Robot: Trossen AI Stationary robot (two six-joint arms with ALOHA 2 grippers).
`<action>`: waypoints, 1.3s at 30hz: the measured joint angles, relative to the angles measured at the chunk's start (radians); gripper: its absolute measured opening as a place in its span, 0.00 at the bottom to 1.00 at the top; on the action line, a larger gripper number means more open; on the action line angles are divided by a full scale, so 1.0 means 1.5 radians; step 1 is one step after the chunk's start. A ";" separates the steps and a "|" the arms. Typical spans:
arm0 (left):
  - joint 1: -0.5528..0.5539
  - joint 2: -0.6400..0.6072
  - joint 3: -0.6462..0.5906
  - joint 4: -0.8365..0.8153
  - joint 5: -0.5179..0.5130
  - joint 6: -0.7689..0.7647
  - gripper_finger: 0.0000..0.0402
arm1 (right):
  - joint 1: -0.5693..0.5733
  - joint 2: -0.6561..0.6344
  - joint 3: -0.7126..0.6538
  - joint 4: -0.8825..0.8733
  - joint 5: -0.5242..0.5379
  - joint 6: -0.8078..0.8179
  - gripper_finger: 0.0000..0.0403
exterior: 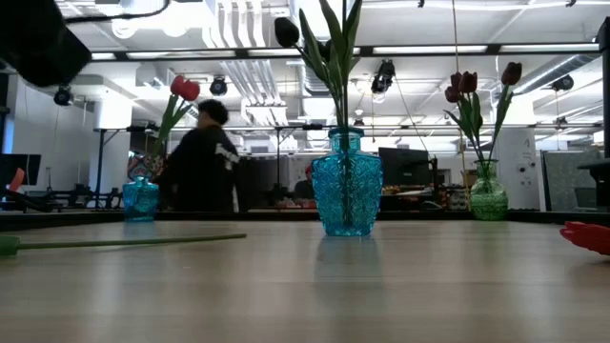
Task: Sort flowers into vase by color
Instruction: Put the red flower into the left blue vase
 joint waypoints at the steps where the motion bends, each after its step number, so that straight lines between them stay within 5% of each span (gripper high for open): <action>1: 0.005 0.005 -0.001 0.016 0.012 0.027 0.31 | 0.000 0.000 0.000 0.000 -0.002 0.006 0.56; 9: 0.018 0.029 -0.004 0.025 0.055 0.139 0.31 | 0.000 0.000 0.000 -0.008 -0.024 0.053 0.56; 19: 0.014 0.031 -0.103 0.082 0.097 0.205 0.29 | 0.000 -0.001 -0.004 -0.027 -0.056 0.136 0.56; 27: 0.011 0.029 -0.150 0.178 0.121 0.226 0.08 | 0.000 -0.001 -0.004 -0.026 -0.056 0.153 0.56; 33: 0.009 0.026 -0.124 0.119 0.097 0.244 0.01 | 0.000 -0.001 -0.004 -0.025 -0.056 0.160 0.56; 39: 0.003 -0.010 0.003 -0.104 0.002 0.266 0.00 | 0.000 0.000 0.005 -0.024 -0.051 0.157 0.56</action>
